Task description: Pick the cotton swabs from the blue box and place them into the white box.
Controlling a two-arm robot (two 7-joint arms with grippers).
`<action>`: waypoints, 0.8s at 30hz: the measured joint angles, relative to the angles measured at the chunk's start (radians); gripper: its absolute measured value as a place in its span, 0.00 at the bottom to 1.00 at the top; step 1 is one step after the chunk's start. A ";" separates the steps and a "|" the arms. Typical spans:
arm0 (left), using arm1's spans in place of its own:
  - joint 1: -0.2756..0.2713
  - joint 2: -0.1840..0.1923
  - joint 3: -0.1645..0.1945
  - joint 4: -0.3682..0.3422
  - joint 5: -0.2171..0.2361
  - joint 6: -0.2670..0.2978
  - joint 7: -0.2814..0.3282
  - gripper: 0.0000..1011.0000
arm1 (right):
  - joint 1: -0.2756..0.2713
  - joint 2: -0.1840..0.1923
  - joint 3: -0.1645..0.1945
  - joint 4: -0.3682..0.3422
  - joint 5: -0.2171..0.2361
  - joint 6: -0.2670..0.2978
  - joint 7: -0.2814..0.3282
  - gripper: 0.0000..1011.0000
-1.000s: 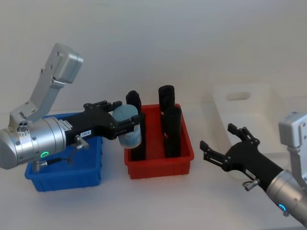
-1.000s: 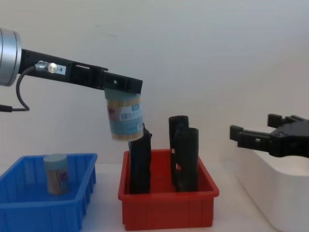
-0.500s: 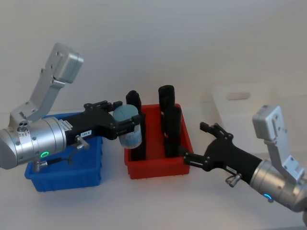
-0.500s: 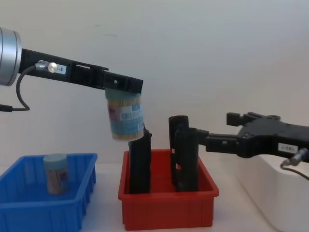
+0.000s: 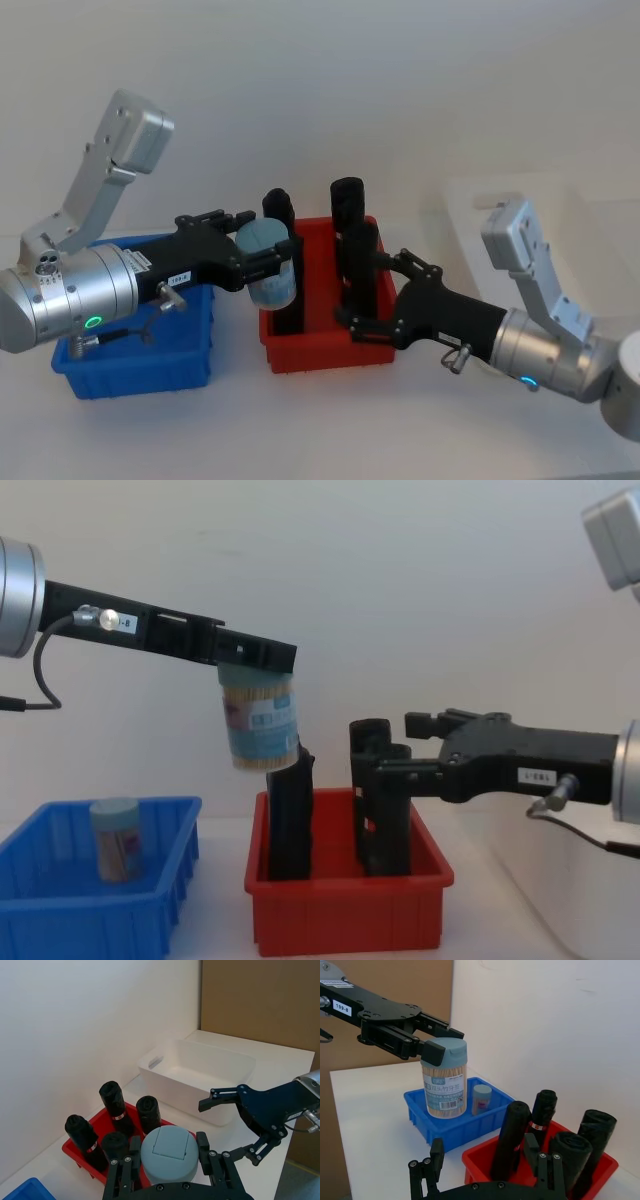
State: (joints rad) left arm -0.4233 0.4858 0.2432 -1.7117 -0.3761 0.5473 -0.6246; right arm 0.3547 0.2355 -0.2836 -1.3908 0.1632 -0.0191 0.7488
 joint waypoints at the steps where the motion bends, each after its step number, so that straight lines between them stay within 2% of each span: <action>1: 0.000 0.000 0.000 0.000 0.000 0.000 0.000 0.66 | 0.013 -0.005 -0.002 0.017 -0.001 -0.003 0.018 0.99; 13: 0.000 0.000 0.000 0.000 0.000 0.000 0.000 0.66 | 0.110 -0.042 -0.017 0.138 0.009 -0.017 0.129 0.99; 24: 0.000 0.000 0.000 0.000 0.000 0.000 0.000 0.66 | 0.170 -0.066 -0.031 0.213 0.017 -0.020 0.188 0.99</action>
State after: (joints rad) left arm -0.4233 0.4858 0.2432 -1.7115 -0.3760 0.5473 -0.6245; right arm 0.5249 0.1696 -0.3148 -1.1780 0.1807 -0.0392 0.9371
